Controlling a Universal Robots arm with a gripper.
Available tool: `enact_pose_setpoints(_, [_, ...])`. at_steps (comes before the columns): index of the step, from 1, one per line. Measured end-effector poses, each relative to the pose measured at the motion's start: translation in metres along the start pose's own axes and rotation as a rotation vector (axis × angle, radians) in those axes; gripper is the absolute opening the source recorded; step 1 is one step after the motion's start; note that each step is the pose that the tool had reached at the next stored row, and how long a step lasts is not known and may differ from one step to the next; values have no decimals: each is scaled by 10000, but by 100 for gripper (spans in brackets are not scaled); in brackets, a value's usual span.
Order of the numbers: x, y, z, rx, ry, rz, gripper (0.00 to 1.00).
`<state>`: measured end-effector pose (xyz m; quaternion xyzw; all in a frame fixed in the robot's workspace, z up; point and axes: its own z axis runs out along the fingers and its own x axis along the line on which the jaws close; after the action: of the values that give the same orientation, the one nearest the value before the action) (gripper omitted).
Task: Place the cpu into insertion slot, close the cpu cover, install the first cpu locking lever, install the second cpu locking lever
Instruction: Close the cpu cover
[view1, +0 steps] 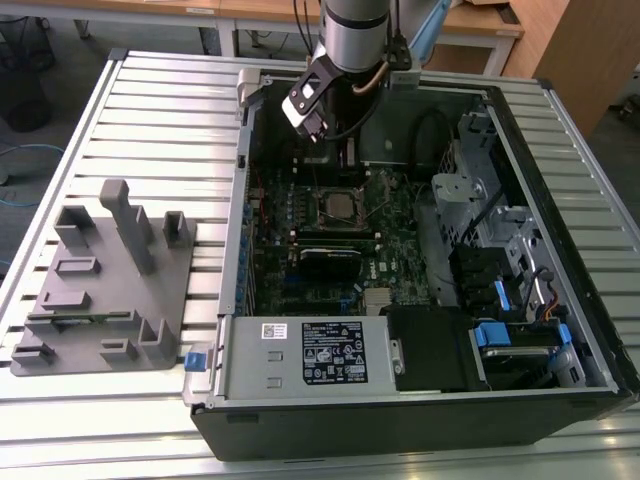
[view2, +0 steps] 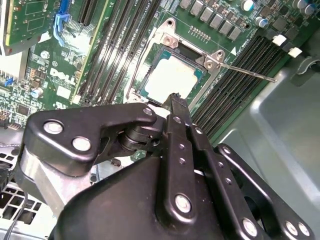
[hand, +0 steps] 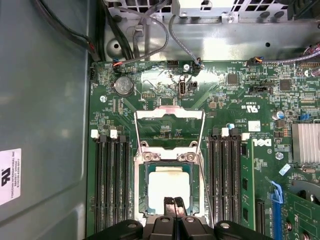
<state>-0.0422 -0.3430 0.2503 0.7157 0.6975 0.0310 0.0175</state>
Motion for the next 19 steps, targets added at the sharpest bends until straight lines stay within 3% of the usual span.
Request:
enact_pose_setpoints(4, [0,1,-16,2,-3,0,10])
enact_pose_setpoints(16, [4,14,-217,1,-1,0,10])
enact_pose_setpoints(19, [4,15,-218,0,1,0,10])
